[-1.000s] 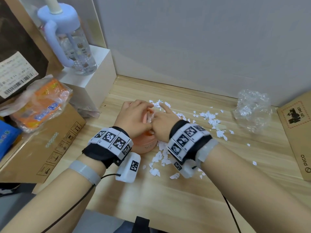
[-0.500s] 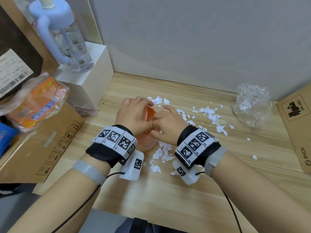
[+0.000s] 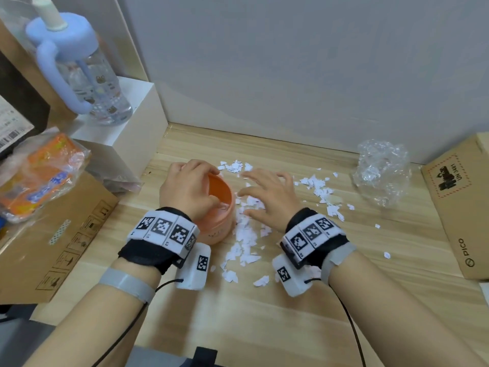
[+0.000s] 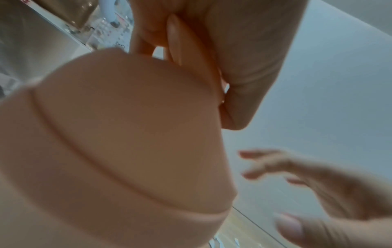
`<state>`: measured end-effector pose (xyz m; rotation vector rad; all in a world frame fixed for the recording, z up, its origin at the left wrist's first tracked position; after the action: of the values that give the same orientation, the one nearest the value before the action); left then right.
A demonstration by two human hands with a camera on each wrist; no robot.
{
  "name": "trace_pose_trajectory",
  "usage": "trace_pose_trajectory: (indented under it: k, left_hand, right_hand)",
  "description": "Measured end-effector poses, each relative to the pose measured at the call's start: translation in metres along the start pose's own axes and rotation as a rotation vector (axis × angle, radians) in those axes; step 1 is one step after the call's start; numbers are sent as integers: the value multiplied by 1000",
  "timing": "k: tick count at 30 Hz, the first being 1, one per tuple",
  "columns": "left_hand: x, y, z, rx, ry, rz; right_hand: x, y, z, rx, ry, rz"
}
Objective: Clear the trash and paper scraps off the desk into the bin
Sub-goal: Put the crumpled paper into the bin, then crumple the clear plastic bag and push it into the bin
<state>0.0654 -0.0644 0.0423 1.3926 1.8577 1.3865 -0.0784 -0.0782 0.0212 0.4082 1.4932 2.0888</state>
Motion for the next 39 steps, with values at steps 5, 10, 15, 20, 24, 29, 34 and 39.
trace_pose_trajectory:
  k: [5,10,15,20,24,29,34,39]
  left_hand:
    - [-7,4,1,77,146,-159]
    - [-14,1,2,66,211,-183]
    - [-16,0,4,92,274,-197]
    - [-9,4,4,148,292,-217]
    - [-10,4,4,141,251,-147]
    - [8,34,-32,147,86,-287]
    - [78,-34,-131,1058,-86,819]
    - [77,-66,-119,1153,128,781]
  right_hand:
    - [101,43,-148,43,-686,-181]
    - [177,59,-237,-39,-1073,-300]
    - [200,44,-267,-415,-1185,-390]
    - [191,54,-248,-430,-1083,-591]
    - [163,88,-196,-466,-770,-702]
    - [133,114,-108,-718,-457,-705]
    - [98,111,-20,-865,-177,-592]
    - [82,79,10,-777,-134,-392]
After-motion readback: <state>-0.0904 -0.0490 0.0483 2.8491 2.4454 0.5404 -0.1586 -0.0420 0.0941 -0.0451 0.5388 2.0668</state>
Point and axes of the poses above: each hand's wrist, its own x-axis away from the middle knuckle, its own y-axis out of the back of the hand, z = x × y, the point moved 10 cm from there along -x, towards the middle knuckle, and after that the axes turned 15 degrees about y, right-handed, at the moved point
